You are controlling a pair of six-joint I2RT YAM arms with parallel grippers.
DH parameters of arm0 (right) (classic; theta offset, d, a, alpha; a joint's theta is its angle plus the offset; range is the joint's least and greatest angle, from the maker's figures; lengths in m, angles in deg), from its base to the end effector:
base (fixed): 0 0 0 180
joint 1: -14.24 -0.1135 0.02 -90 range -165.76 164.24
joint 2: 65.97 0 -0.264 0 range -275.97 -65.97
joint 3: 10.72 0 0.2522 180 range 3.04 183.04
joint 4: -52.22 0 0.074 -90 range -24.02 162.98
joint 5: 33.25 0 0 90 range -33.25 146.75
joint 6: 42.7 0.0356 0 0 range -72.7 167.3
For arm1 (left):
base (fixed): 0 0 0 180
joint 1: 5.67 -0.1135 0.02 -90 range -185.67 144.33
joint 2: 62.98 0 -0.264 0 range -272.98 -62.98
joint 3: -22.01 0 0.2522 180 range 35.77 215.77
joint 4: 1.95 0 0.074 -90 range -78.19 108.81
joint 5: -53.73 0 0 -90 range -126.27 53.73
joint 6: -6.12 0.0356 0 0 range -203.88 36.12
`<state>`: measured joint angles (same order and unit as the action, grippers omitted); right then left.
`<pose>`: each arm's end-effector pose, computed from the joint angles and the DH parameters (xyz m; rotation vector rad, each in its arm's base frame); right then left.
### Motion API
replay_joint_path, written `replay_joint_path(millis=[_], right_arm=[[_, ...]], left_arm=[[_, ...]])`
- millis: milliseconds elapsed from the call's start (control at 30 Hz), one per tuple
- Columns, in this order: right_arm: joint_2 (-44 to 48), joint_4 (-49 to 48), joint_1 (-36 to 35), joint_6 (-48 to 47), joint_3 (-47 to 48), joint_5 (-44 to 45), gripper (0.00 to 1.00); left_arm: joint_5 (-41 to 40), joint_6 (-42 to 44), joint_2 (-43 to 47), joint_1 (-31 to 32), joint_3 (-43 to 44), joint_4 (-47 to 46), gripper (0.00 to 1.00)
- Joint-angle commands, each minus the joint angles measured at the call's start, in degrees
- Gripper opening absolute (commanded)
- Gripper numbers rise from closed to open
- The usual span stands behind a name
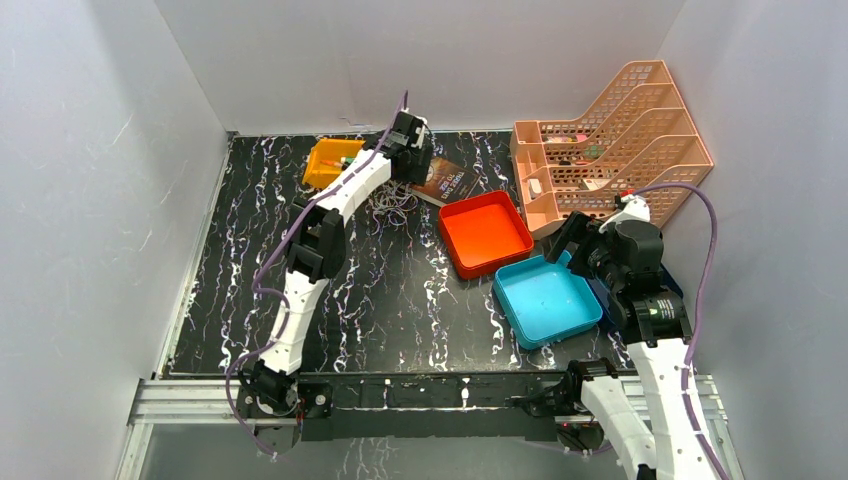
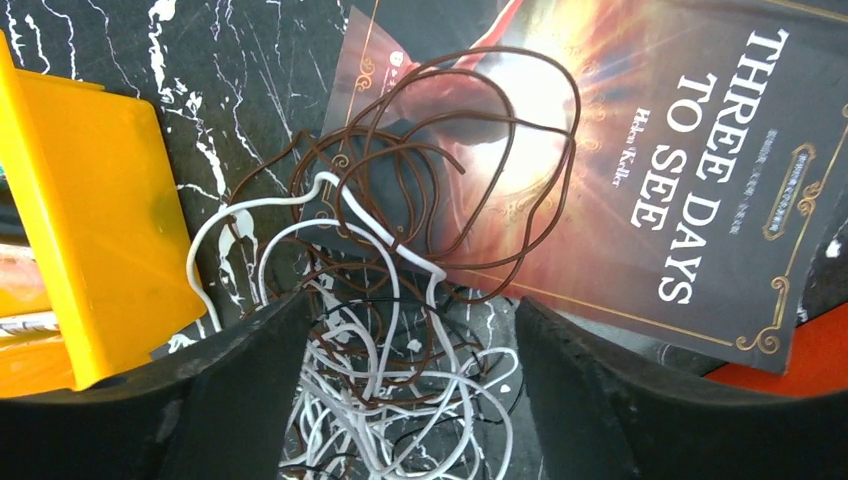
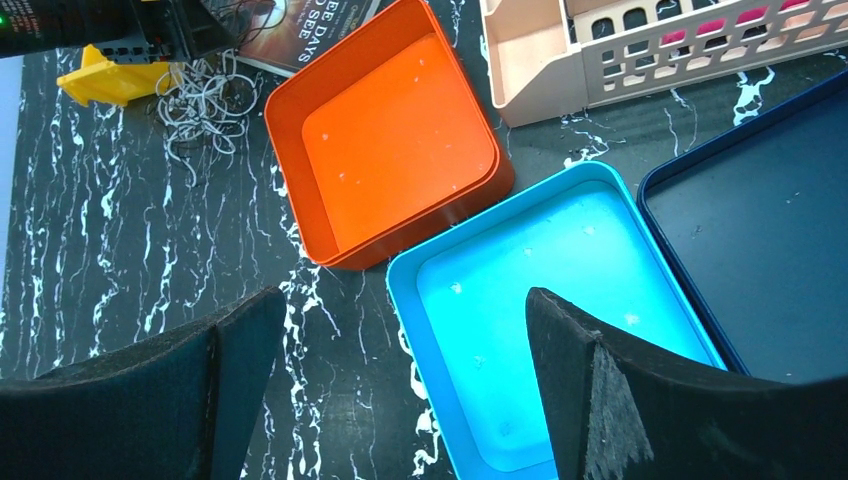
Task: Untangle the cables
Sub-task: Untie the cable.
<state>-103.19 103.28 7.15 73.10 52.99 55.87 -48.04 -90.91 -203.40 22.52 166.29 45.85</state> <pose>0.1341 0.0172 0.3401 0.3186 1.9949 0.3822 0.4913 -0.2551 0.2232 0.3255 2.2957 -0.0703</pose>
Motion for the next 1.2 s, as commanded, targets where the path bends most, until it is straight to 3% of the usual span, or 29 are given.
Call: replay_joint_path(millis=[0, 167, 433, 667, 867, 1067, 1167], right_arm=[[0.77, -1.08, 0.39, 0.8, 0.15, -1.87, 0.98], [1.21, -0.82, 0.39, 1.18, -0.18, -2.01, 0.98], [0.94, -1.48, 0.33, 1.11, -1.2, -1.92, 0.98], [-0.72, -3.26, 0.33, 1.06, -2.31, -3.26, 0.98], [-1.9, -3.86, 0.33, 0.41, -2.89, -2.87, 0.98], [-3.83, -2.88, 0.33, 1.28, -2.8, -0.19, 0.98], [-5.57, -3.12, 0.34, 1.83, -3.78, -1.67, 0.98]], left_arm=[[0.3, 2.56, 1.94, -0.06, -1.3, 2.92, 0.65], [0.82, 3.25, 5.42, -0.06, -8.0, 2.82, 0.45], [-0.45, 2.79, 13.67, -0.06, -21.31, 2.96, 0.26], [0.33, 0.68, 26.79, -0.06, -36.62, 0.39, 0.17], [-0.14, -1.18, 37.3, -0.06, -48.87, -1.05, 0.03], [-0.74, -4.34, 48.42, -0.06, -60.03, -3.07, 0.01], [0.34, -5.06, 53.39, -0.2, -63.7, -4.33, 0.06]])
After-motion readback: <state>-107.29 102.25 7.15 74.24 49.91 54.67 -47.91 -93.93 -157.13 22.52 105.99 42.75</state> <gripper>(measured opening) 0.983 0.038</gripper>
